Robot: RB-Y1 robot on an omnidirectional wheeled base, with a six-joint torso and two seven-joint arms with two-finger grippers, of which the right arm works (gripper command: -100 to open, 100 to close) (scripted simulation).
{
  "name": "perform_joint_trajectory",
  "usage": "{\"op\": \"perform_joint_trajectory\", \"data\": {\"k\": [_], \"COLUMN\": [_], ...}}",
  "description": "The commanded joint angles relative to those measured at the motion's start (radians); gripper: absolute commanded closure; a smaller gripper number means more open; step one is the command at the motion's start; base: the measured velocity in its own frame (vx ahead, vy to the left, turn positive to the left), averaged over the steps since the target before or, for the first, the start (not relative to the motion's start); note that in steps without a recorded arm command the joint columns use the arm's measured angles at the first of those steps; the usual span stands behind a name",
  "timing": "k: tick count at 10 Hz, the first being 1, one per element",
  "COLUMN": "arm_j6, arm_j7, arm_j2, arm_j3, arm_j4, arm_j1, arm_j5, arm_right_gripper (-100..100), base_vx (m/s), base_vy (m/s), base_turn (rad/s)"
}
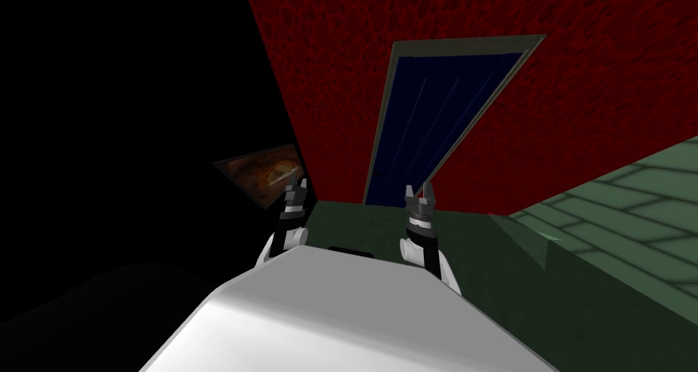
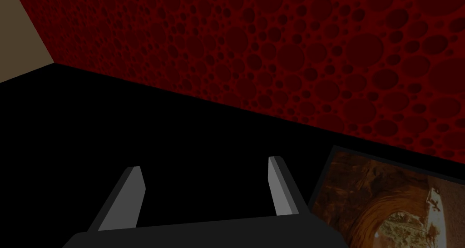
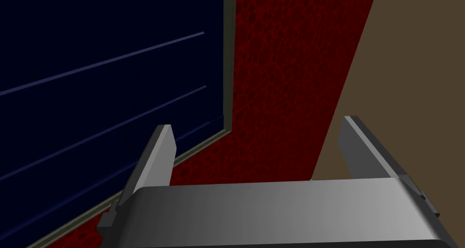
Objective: Pull the door open
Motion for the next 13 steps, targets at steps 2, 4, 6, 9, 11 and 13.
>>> {"op": "perform_joint_trajectory", "data": {"k": [2,4,6,9,11,13], "arm_j6": [-0.015,-0.026,-0.037,-0.054,-0.061,-0.073], "arm_j7": [-0.009,-0.014,-0.021,-0.031,-0.034,-0.042], "arm_j2": [-0.013,-0.023,-0.033,-0.048,-0.053,-0.063], "arm_j3": [-0.004,-0.009,-0.014,-0.022,-0.025,-0.03], "arm_j4": [0.062,0.119,0.175,0.274,0.313,0.374], "arm_j1": [-0.012,-0.031,-0.052,-0.086,-0.097,-0.121], "arm_j5": [0.006,0.011,0.017,0.026,0.03,0.036], "arm_right_gripper": [-100,-100,-100,-100,-100,-100], "base_vx": [0.088,0.106,0.101,0.1,0.055,0.082], "base_vy": [-0.007,0.0,-0.006,-0.009,-0.003,-0.002], "base_turn": [0.0,-0.003,0.001,-0.002,0.0,-0.002]}}
